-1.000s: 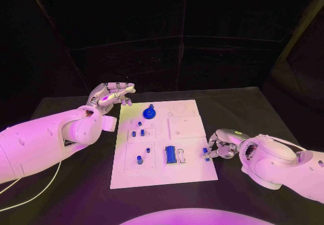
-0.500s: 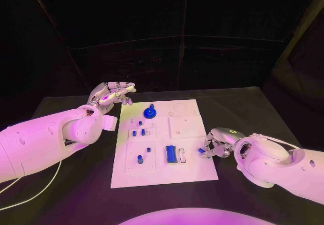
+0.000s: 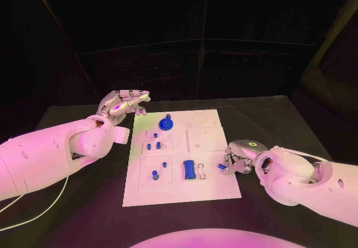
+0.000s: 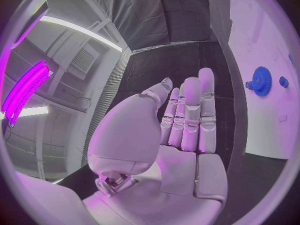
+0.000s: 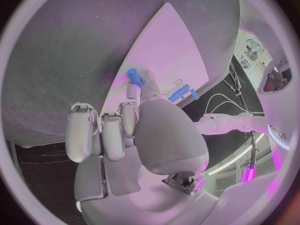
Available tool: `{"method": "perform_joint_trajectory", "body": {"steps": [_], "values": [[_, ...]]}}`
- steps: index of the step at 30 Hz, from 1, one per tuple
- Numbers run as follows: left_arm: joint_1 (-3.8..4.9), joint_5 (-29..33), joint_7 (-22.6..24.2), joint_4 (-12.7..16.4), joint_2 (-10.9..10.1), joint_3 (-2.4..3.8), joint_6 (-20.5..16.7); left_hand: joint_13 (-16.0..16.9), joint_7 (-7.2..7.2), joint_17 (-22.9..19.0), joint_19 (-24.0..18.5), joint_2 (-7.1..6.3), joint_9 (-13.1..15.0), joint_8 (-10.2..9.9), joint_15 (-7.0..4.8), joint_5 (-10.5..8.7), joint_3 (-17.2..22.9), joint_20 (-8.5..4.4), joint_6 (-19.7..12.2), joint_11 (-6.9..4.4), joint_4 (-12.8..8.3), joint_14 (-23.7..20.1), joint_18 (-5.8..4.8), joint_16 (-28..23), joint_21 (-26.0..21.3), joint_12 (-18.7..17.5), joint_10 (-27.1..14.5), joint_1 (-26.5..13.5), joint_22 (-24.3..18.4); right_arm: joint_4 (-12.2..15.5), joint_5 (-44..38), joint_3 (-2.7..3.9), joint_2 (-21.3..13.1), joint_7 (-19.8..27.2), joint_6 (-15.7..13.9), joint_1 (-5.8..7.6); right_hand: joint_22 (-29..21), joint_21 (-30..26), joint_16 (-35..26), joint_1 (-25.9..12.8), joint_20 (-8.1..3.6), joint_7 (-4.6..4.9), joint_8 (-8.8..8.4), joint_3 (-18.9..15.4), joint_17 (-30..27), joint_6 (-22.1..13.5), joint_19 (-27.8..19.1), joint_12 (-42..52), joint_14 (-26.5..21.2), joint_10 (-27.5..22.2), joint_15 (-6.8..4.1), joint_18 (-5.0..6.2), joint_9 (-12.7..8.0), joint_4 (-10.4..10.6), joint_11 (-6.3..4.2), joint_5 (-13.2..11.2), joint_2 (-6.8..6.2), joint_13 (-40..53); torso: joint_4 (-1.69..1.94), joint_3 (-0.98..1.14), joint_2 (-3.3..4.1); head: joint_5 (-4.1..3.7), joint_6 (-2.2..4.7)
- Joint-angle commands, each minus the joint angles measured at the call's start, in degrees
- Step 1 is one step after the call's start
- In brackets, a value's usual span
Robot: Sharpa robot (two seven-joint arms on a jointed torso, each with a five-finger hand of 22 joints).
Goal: Assemble the parts on the task board
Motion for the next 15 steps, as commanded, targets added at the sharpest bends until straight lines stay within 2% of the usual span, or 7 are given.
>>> {"method": "perform_joint_trajectory", "body": {"steps": [1, 6, 8, 11, 15], "values": [[0.07, 0.06, 0.18, 0.10, -0.04, 0.05, 0.72, 0.06, -0.01, -0.09, 0.27, 0.19, -0.09, 0.21, -0.06, 0.26, -0.33, -0.02, -0.44, -0.02, -0.09, -0.42, 0.82, -0.26, -0.22, 0.40, -0.51, 0.49, -0.05, -0.55, -1.56, -0.67, 0.16, -1.77, 4.18, -0.70, 0.04, -0.20, -0.18, 1.53, -0.05, -0.10, -1.71, 0.82, 7.34, 0.00, -0.26, -0.22, 4.23, -0.31, 0.11, -0.72, -5.47, 0.18, 0.18, 1.78, 2.19, -15.60, 0.01, -0.01, -0.02, 0.11, -0.09], [0.07, 0.06, 0.16, 0.08, -0.05, 0.05, 0.72, 0.07, -0.02, -0.09, 0.28, 0.22, -0.09, 0.22, -0.07, 0.26, -0.31, -0.02, -0.46, -0.02, -0.12, -0.43, 0.82, -0.26, -0.23, 0.41, -0.54, 0.56, -0.06, -0.44, -1.58, -0.67, 0.27, -2.11, 2.74, -0.71, 0.08, -0.19, -0.13, 1.81, -0.09, -0.26, -2.15, 2.04, 7.45, 0.33, -0.21, -0.33, 4.26, -0.30, 0.00, -0.71, -5.49, 0.15, 0.05, 3.07, 3.24, -15.64, 0.02, 0.00, -0.04, 0.23, -0.21], [0.07, 0.06, 0.14, 0.09, -0.06, 0.05, 0.73, 0.07, -0.02, -0.09, 0.28, 0.22, -0.09, 0.22, -0.07, 0.26, -0.31, -0.02, -0.46, -0.02, -0.12, -0.43, 0.82, -0.26, -0.23, 0.41, -0.54, 0.56, -0.06, -0.23, -1.49, -0.67, 0.27, -2.24, 1.70, -0.71, 0.27, -0.08, -0.02, 2.68, -0.21, -0.55, -2.25, 3.24, 7.65, 0.82, -0.10, -0.15, 4.31, -0.18, -0.18, -0.74, -5.43, -0.29, -0.19, 3.63, 4.10, -15.50, 0.03, 0.00, -0.03, 0.22, -0.21], [0.07, 0.06, 0.13, 0.10, -0.07, 0.05, 0.73, 0.07, -0.03, -0.10, 0.28, 0.24, -0.09, 0.24, -0.07, 0.26, -0.29, -0.02, -0.47, -0.03, -0.17, -0.44, 0.82, -0.25, -0.25, 0.43, -0.56, 0.65, -0.07, 0.27, -0.74, -0.66, 0.19, -2.36, -1.14, -0.70, 0.43, 0.01, 0.13, 3.27, -0.41, -0.74, -2.52, 4.74, 7.91, 1.15, 0.02, 0.01, 4.37, -0.04, -0.36, -0.78, -5.41, -0.59, -0.38, 2.41, 4.97, -15.37, -0.03, 0.01, 0.00, 0.30, -0.15], [0.07, 0.06, 0.13, 0.09, -0.05, 0.05, 0.75, 0.07, -0.03, -0.10, 0.28, 0.24, -0.09, 0.24, -0.07, 0.26, -0.29, -0.02, -0.47, -0.03, -0.17, -0.44, 0.82, -0.25, -0.25, 0.43, -0.56, 0.65, -0.07, 1.02, 1.14, -0.65, 0.02, -2.42, -4.83, -0.69, 0.60, 0.11, 0.26, 3.37, -0.50, -0.84, -2.74, 5.80, 8.12, 1.32, 0.12, 0.19, 4.42, 0.10, -0.43, -0.82, -5.39, -0.68, -0.45, 2.12, 5.42, -15.23, -0.04, -0.01, -0.04, 0.29, -0.16]]}}
